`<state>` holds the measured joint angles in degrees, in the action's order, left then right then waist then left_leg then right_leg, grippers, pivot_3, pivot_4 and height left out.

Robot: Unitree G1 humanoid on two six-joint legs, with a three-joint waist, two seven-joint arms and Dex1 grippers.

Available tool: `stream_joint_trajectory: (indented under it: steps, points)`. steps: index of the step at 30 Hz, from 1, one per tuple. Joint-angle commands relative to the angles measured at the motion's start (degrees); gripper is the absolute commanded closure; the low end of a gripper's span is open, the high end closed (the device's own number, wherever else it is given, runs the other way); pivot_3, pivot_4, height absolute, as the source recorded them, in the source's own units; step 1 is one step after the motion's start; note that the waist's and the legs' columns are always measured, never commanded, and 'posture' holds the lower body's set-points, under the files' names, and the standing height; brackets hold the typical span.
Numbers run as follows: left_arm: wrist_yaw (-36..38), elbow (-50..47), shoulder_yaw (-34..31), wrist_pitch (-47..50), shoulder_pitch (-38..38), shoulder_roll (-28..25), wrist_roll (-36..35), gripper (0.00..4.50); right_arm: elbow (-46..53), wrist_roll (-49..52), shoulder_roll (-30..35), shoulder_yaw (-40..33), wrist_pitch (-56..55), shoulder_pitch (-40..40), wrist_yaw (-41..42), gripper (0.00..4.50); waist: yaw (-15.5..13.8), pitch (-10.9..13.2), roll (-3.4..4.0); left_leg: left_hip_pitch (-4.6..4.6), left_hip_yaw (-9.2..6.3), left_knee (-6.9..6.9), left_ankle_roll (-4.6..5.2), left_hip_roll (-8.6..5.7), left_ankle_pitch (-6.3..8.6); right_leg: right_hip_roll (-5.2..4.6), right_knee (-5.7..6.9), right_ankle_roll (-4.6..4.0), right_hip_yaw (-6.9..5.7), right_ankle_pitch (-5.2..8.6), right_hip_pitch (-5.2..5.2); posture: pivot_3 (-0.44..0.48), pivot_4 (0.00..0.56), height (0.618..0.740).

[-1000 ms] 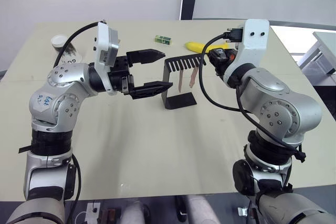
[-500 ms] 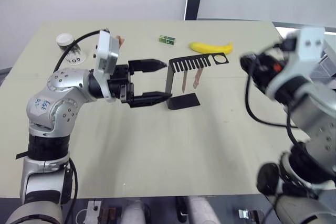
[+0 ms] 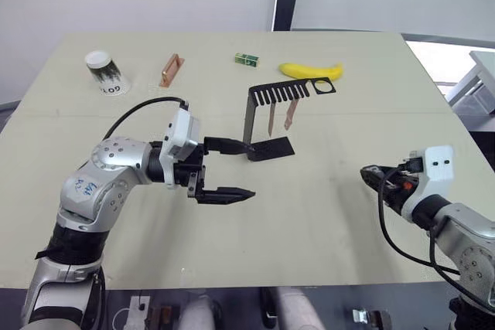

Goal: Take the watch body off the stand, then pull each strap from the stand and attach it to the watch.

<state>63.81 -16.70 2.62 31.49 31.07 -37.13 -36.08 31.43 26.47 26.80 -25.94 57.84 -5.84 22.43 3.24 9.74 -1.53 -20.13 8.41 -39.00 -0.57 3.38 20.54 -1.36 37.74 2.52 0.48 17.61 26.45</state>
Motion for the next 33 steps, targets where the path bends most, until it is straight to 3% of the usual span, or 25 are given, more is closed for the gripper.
stream_joint_trajectory:
  steps: [1, 7, 19, 25, 33]
  points:
    - [-0.1, -1.9, -0.1, -1.3, 0.3, 0.1, 0.3, 0.00, -6.0, -2.4, -0.2, 2.2, -8.8, 0.0, 1.0, 2.90, -0.1, 0.0, 0.00, 0.00, 0.00, 0.00, 0.00, -0.01, 0.00, 0.00, 0.00, 0.00, 0.00, 0.00, 0.00, 0.000, 0.150, 0.740]
    - [0.1, -1.2, -0.2, -1.2, 0.7, 0.2, 0.3, 0.00, -16.6, -4.8, -0.7, 5.9, -17.9, -0.9, 1.6, 2.90, -0.1, 0.0, 0.01, 0.01, 0.00, -0.02, 0.02, -0.01, -0.01, -0.01, 0.02, 0.00, 0.00, 0.00, 0.00, 0.000, 0.150, 0.740]
    - [0.1, 0.1, -0.5, -1.2, 1.5, 0.0, 0.7, 0.00, -19.0, -3.1, 0.1, 6.9, -19.8, -0.9, 2.0, 2.90, 0.0, 0.0, 0.01, 0.02, -0.01, -0.06, 0.01, 0.00, -0.01, -0.02, 0.08, 0.00, 0.00, 0.00, -0.01, 0.000, 0.150, 0.740]
    - [-1.9, 1.9, -2.9, 2.0, 0.9, 0.8, -2.3, 0.00, -16.8, -0.2, 3.1, 4.8, -18.4, 0.7, 4.8, 0.15, -0.2, 0.0, 0.01, 0.01, -0.01, -0.08, 0.02, 0.00, 0.00, -0.03, 0.09, 0.00, -0.01, 0.00, -0.01, 0.000, 0.150, 0.740]
    - [-2.2, 4.8, -10.7, 4.6, -7.5, -5.9, -2.6, 0.00, -9.7, 10.8, 16.2, -11.3, -15.2, 14.8, 20.1, 0.06, -0.4, 0.0, 0.03, 0.02, -0.04, -0.06, 0.04, 0.01, 0.01, -0.03, 0.08, 0.00, -0.03, 0.00, -0.03, 0.000, 0.150, 0.740]
